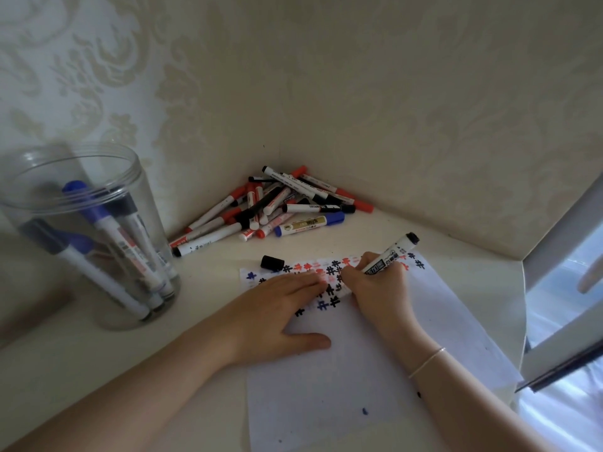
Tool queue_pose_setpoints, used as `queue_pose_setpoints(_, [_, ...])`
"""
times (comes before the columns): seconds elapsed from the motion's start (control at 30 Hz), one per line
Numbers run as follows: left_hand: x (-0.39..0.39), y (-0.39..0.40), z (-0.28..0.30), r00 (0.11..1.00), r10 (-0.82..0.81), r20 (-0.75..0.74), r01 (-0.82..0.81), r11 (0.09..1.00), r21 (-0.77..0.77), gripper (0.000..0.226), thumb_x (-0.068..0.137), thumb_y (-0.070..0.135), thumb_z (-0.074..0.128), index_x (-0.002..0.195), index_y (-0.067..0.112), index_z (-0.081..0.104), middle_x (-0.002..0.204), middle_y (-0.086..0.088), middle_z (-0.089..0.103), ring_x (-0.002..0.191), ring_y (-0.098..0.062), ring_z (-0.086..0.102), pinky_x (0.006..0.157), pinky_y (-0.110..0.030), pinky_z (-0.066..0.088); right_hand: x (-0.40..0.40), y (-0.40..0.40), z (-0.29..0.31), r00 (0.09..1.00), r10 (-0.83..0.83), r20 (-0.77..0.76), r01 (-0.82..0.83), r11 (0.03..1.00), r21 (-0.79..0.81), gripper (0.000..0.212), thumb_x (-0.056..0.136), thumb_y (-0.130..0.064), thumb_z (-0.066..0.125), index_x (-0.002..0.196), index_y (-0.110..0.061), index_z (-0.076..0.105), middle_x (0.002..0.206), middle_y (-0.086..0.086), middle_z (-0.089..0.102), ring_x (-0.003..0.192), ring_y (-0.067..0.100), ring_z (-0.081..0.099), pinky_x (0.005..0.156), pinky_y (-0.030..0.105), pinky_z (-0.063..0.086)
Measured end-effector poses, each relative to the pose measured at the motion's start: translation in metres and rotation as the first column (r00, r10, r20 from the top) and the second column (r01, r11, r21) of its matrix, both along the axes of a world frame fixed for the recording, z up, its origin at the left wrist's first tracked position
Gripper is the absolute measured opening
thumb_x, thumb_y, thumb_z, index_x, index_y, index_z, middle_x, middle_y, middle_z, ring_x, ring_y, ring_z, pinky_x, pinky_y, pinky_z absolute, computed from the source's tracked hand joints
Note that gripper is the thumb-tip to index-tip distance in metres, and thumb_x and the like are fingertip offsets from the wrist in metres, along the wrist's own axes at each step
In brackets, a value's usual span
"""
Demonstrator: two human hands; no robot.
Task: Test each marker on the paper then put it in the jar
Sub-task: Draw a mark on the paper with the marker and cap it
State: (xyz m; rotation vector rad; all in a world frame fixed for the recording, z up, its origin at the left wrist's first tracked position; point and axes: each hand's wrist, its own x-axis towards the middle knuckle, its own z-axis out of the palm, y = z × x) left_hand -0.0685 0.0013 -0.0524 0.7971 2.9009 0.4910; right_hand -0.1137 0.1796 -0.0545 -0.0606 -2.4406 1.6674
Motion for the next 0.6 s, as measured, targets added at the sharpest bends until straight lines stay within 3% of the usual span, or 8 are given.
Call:
queue_pose_setpoints(0.23, [0.0, -0.001, 0.0, 1.0, 0.0, -0.004, 0.0, 1.0, 0.019, 0.081, 0.084, 0.072, 0.041, 0.151, 0.036, 0.012, 0.156, 0.023, 0.004, 0.142, 0.005, 0.004, 0.114, -0.016, 0.004, 0.001, -0.001, 0.003, 0.999, 0.043, -0.013, -0.043, 0.999, 0.011, 0.033, 0.074, 0.001, 0.06, 0.055, -0.012, 0.037, 0.049, -0.001, 0.03, 0.045, 0.009, 0.025, 0.044, 0.025, 0.022])
queue_pose_setpoints(0.33, [-0.003, -0.004, 0.01, 0.989, 0.085, -0.119, -0.062, 0.98, 0.188, 0.057, 0.091, 0.057, 0.043, 0.143, 0.037, 0.035, 0.146, 0.027, 0.025, 0.132, 0.011, 0.021, 0.109, -0.013, 0.015, 0.003, 0.005, 0.007, 0.999, 0.03, -0.033, -0.037, 0.971, -0.235, 0.026, 0.08, 0.001, 0.064, 0.063, -0.006, 0.045, 0.049, 0.007, 0.037, 0.037, 0.008, 0.031, 0.039, 0.018, 0.027])
queue_pose_setpoints(0.4, [-0.009, -0.011, 0.018, 0.933, 0.225, -0.279, -0.148, 0.951, 0.272, 0.042, 0.094, 0.042, 0.047, 0.134, 0.029, 0.051, 0.136, 0.02, 0.045, 0.124, 0.006, 0.036, 0.108, -0.02, 0.027, 0.004, 0.01, 0.011, 0.998, 0.047, -0.029, -0.055, 0.911, -0.41, 0.024, 0.082, -0.006, 0.069, 0.07, -0.005, 0.049, 0.049, 0.008, 0.045, 0.037, 0.012, 0.038, 0.038, 0.019, 0.033])
queue_pose_setpoints(0.47, [-0.016, -0.021, 0.021, 0.87, 0.335, -0.361, -0.24, 0.929, 0.282, 0.041, 0.091, 0.028, 0.057, 0.131, 0.021, 0.056, 0.133, 0.008, 0.052, 0.122, -0.005, 0.044, 0.107, -0.028, 0.034, 0.004, 0.012, 0.013, 0.995, 0.086, -0.045, -0.097, 0.855, -0.51, 0.02, 0.079, -0.008, 0.072, 0.073, -0.004, 0.054, 0.054, 0.005, 0.055, 0.045, 0.014, 0.049, 0.045, 0.021, 0.044])
queue_pose_setpoints(0.53, [-0.021, -0.03, 0.018, 0.858, 0.39, -0.333, -0.334, 0.918, 0.213, 0.048, 0.089, 0.027, 0.062, 0.135, 0.018, 0.052, 0.135, 0.004, 0.049, 0.124, -0.012, 0.043, 0.107, -0.029, 0.032, 0.002, 0.012, 0.013, 0.986, 0.148, -0.073, -0.162, 0.776, -0.609, 0.004, 0.082, -0.006, 0.067, 0.08, -0.004, 0.064, 0.072, 0.007, 0.066, 0.063, 0.019, 0.063, 0.064, 0.026, 0.054])
queue_pose_setpoints(0.6, [-0.025, -0.036, 0.01, 0.862, 0.406, -0.303, -0.377, 0.914, 0.152, 0.043, 0.09, 0.03, 0.061, 0.132, 0.02, 0.056, 0.132, 0.006, 0.049, 0.123, -0.012, 0.043, 0.106, -0.03, 0.032, 0.002, 0.012, 0.012, 0.972, 0.216, -0.092, -0.217, 0.68, -0.701, 0.015, 0.09, -0.008, 0.054, 0.091, -0.004, 0.068, 0.09, 0.011, 0.068, 0.08, 0.023, 0.064, 0.078, 0.033, 0.054])
